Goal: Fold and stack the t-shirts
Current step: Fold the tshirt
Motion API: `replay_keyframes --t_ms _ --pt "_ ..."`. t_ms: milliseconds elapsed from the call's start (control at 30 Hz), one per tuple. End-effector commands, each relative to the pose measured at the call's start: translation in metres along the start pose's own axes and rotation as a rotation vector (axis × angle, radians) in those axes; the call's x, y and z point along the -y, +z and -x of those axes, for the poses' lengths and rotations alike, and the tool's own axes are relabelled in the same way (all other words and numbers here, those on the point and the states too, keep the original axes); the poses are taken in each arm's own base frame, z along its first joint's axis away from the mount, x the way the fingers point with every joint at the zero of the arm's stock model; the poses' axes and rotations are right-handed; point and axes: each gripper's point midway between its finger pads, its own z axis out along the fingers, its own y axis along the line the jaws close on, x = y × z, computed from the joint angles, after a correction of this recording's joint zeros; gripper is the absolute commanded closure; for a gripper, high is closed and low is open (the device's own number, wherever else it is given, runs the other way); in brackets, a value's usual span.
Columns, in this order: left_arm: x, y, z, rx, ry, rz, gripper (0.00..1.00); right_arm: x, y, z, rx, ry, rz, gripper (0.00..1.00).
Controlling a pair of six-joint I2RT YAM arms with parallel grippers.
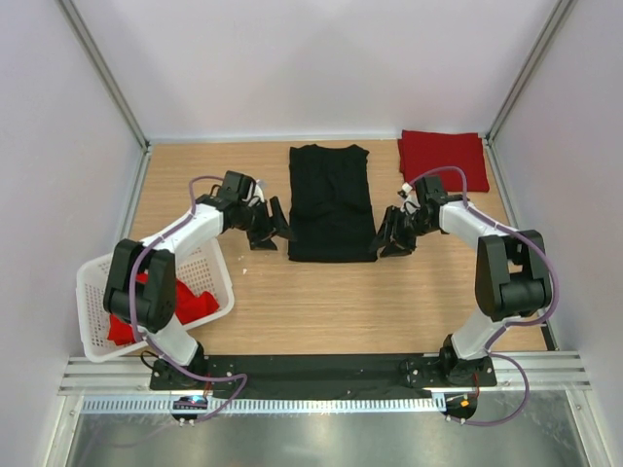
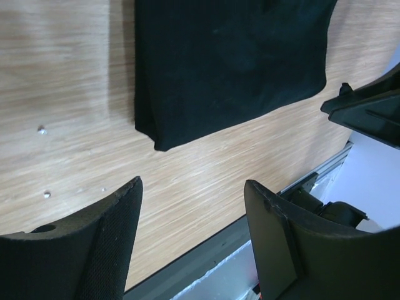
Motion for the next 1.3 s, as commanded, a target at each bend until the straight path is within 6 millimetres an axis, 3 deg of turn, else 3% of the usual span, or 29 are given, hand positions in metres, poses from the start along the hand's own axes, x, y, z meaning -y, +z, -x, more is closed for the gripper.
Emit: replay_keyframes --t_ms 0,467,1267 --pt "0.01 0.009 0.007 0.017 0.077 -0.071 0.33 -0.015 0.002 0.014 0.038 -0.066 0.077 0.5" --pt "0.01 0.035 0.0 -0.025 0.115 -0.1 0.33 -0.009 0.016 0.016 0.039 -0.047 0.099 0.51" --pt "0.018 0.05 0.01 -0.005 0.193 -0.095 0.34 0.007 0.028 0.017 0.022 -0.054 0.049 0.51"
